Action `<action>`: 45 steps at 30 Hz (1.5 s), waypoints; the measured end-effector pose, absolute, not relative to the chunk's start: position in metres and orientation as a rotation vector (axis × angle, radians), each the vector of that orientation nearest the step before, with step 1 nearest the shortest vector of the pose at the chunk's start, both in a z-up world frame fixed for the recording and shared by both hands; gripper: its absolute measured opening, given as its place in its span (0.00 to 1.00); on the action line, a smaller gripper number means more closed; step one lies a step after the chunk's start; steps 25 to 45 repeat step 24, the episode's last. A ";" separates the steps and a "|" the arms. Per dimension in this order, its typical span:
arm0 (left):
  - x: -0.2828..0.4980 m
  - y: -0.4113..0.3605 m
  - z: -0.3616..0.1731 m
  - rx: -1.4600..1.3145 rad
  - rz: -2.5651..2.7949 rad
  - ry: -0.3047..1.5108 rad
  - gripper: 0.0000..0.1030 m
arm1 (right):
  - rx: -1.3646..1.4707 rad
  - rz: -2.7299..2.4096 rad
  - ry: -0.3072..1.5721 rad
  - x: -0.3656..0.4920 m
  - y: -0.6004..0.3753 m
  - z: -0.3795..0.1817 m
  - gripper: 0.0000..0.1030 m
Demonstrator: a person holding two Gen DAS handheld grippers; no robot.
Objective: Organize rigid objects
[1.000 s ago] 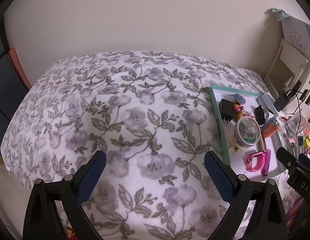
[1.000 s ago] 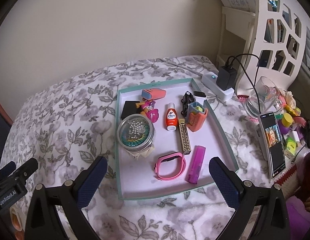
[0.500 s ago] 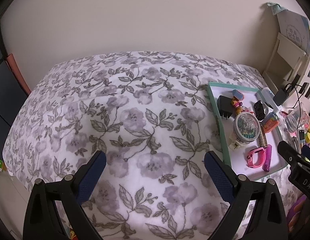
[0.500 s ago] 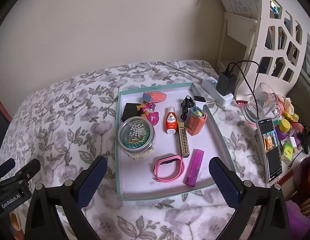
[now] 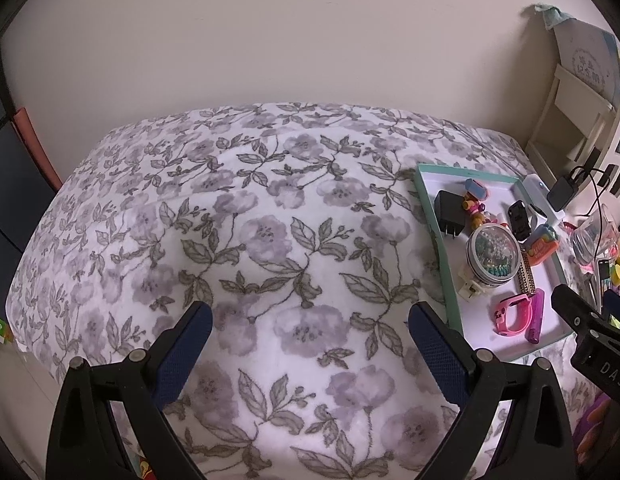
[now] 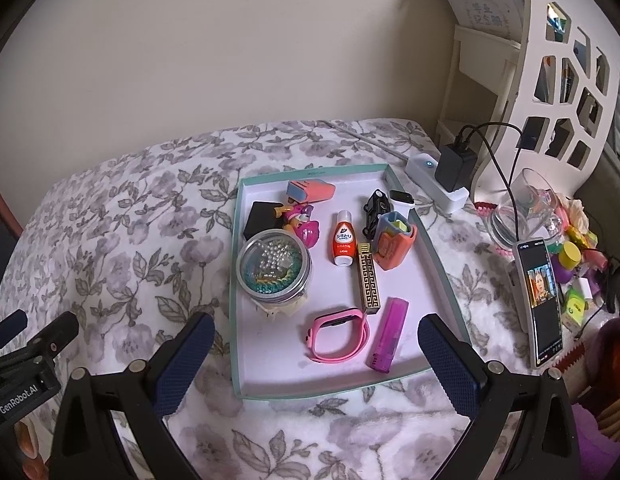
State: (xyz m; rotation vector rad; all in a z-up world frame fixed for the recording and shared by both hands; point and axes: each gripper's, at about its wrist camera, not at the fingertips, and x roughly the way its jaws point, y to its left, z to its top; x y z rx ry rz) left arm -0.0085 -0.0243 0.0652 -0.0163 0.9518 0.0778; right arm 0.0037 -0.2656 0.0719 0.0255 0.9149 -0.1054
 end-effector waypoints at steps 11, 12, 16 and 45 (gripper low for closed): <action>-0.007 -0.023 0.063 -0.027 0.076 0.962 0.96 | 0.005 -0.100 0.923 0.005 -0.262 0.070 1.00; -0.007 -0.023 0.063 -0.027 0.077 0.963 0.96 | 0.003 -0.100 0.924 0.006 -0.262 0.070 1.00; -0.007 -0.023 0.062 -0.028 0.081 0.964 0.96 | -0.007 -0.097 0.928 0.006 -0.262 0.070 1.00; -0.007 -0.021 0.064 -0.040 0.072 0.954 0.96 | -0.006 -0.098 0.928 0.006 -0.261 0.070 1.00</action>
